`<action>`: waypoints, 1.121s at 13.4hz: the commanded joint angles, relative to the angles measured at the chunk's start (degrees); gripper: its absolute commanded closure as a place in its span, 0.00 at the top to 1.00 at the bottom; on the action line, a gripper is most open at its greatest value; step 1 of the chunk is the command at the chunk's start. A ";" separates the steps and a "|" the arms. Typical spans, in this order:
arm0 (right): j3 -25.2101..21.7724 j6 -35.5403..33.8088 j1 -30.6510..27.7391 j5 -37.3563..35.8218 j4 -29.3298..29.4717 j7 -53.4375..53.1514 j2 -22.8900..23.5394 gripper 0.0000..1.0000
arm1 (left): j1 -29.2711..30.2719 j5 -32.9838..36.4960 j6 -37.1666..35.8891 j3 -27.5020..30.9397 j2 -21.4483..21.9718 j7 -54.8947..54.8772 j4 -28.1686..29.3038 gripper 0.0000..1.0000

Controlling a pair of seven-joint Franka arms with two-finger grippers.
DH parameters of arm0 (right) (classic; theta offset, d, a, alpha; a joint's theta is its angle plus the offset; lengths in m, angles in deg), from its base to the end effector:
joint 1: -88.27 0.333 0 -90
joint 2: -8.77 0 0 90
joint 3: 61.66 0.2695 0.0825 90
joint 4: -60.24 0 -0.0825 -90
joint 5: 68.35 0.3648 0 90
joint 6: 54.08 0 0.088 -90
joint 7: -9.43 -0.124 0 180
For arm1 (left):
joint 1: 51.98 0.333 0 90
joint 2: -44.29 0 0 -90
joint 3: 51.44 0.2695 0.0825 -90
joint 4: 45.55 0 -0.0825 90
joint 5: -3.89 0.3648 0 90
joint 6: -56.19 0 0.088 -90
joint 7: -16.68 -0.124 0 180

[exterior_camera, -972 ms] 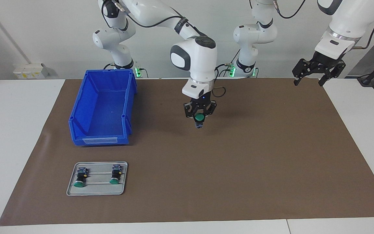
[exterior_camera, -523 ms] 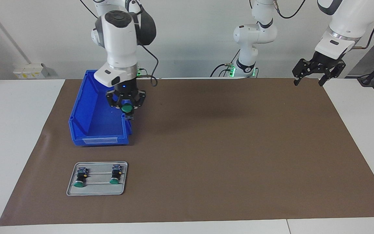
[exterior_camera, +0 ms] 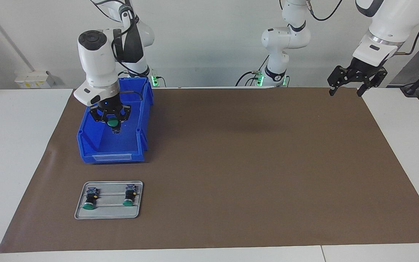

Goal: Place and press button with both arms
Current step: 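Lower the button into the blue bin and open the right gripper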

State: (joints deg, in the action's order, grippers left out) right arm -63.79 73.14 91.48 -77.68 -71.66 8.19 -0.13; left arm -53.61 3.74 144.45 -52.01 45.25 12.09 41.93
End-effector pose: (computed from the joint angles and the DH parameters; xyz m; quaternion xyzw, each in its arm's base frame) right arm 0.4880 0.0018 0.3657 0.9963 0.0455 0.0381 0.0629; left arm 0.5284 -0.0207 0.5871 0.9981 -0.0593 0.0152 0.0009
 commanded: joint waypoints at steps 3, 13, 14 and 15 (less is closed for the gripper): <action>0.55 11.27 -2.77 4.83 -10.90 1.50 -2.01 0.00 | 1.01 -0.73 0.68 -0.57 1.85 0.20 2.25 1.00; 0.55 15.25 -3.56 5.37 -13.38 0.62 0.28 0.57 | 1.01 -0.73 0.68 -0.57 1.85 0.20 2.25 1.00; 0.55 15.07 -3.47 5.29 -13.29 0.62 0.28 0.68 | 1.01 -0.73 0.68 -0.57 1.85 0.20 2.16 1.00; 0.55 14.64 -3.21 5.37 -13.21 0.54 0.02 0.83 | 1.01 -0.73 0.68 -0.49 1.85 0.20 2.25 1.00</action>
State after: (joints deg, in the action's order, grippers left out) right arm -63.75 87.00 88.80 -73.47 -84.35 8.18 0.45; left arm -53.61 3.74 144.45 -52.01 45.26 12.09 41.93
